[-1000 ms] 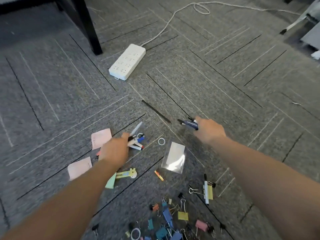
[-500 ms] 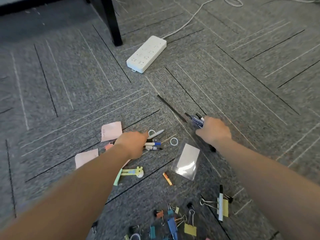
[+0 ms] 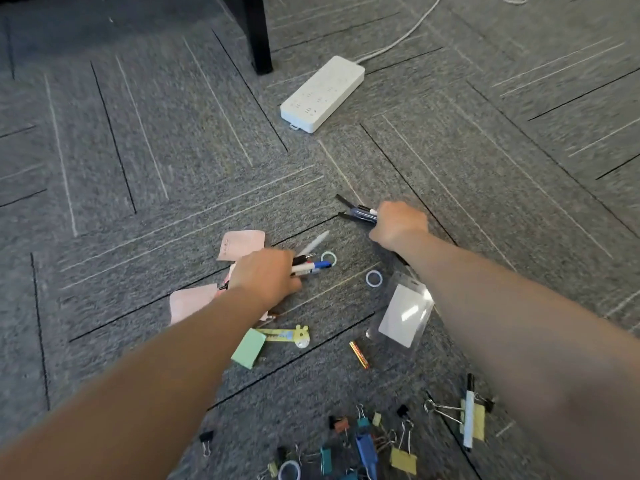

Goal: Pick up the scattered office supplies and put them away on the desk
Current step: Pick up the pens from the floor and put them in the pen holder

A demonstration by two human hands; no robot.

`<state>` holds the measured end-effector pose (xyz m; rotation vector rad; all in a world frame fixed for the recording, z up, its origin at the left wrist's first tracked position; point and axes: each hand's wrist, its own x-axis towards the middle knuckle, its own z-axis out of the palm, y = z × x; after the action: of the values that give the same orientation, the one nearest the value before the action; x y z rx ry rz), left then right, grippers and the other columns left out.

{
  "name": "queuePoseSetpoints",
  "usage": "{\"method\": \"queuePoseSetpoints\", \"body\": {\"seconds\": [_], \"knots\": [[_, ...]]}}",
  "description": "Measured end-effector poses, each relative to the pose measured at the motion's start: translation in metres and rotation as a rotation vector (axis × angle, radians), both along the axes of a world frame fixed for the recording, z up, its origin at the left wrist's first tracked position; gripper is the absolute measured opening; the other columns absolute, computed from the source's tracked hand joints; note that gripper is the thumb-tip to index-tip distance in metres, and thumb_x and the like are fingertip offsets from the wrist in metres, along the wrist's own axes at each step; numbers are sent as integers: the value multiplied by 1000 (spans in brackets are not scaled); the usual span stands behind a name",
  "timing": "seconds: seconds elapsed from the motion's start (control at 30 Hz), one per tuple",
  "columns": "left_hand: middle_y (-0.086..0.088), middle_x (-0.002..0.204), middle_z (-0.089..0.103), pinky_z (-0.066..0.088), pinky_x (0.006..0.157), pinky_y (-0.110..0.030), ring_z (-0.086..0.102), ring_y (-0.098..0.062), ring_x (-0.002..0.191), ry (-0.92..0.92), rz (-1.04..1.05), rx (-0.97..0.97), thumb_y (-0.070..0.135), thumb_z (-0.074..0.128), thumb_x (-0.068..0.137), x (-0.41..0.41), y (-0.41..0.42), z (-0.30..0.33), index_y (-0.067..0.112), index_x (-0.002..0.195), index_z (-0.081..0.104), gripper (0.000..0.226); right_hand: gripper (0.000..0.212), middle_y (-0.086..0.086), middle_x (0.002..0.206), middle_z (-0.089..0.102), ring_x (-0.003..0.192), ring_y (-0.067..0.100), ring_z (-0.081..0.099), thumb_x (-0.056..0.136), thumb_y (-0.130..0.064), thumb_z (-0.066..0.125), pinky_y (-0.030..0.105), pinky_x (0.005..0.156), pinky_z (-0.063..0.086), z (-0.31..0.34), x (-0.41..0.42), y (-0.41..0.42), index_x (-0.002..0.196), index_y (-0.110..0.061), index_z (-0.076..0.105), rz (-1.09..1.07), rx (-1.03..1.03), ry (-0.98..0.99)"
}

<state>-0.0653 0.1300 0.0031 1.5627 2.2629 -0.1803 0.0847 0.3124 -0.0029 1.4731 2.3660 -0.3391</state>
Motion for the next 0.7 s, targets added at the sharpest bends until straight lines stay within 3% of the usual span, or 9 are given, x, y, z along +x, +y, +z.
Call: {"method": "queuePoseSetpoints", "body": {"seconds": [0.07,0.27,0.37,0.47,0.57,0.67,0.7], "knots": [[-4,95,61,48,66,-34,61,-25,84,-23,10,8,38,62,84,3,-3,-3,20,104,58,27,16,2,71,52,67,25,55,85,-25,63,32,60,43,1,6,-8,94,-12,59,16,-35,-16],[-7,107,41,50,69,-41,60,-31,85,-85,-15,-15,37,58,87,23,-1,-9,18,117,54,35,20,2,73,49,73,29,53,81,-28,62,32,58,42,19,57,-27,86,-18,47,37,-48,143],[-6,111,49,46,65,-37,61,-29,87,-55,-98,5,37,55,90,39,7,-4,18,114,53,30,21,2,72,53,67,24,56,84,-33,60,31,52,39,28,97,-36,87,-15,50,-36,-95,142],[-4,98,62,43,61,-33,61,-27,81,-3,-106,43,36,53,91,52,17,10,23,111,54,24,23,5,77,59,62,21,58,87,-25,59,32,50,45,34,132,-54,107,-15,54,-190,-204,265],[-5,88,63,41,59,-33,55,-27,73,-17,-70,60,33,51,93,59,23,21,23,116,53,25,11,4,77,56,70,25,57,90,-25,58,34,59,46,32,167,-86,92,-17,51,-328,-260,240],[-8,88,65,47,61,-35,57,-29,72,-107,-49,87,33,52,92,71,22,25,20,115,53,26,26,-2,69,53,67,23,57,91,-31,60,31,55,43,26,199,-120,101,-7,57,-434,-274,161],[-10,89,66,49,64,-37,60,-31,75,-143,-46,100,33,52,92,77,20,24,19,114,54,26,29,-1,65,54,62,21,57,90,-34,62,30,51,41,24,206,-129,94,-5,58,-490,-295,168]]}}
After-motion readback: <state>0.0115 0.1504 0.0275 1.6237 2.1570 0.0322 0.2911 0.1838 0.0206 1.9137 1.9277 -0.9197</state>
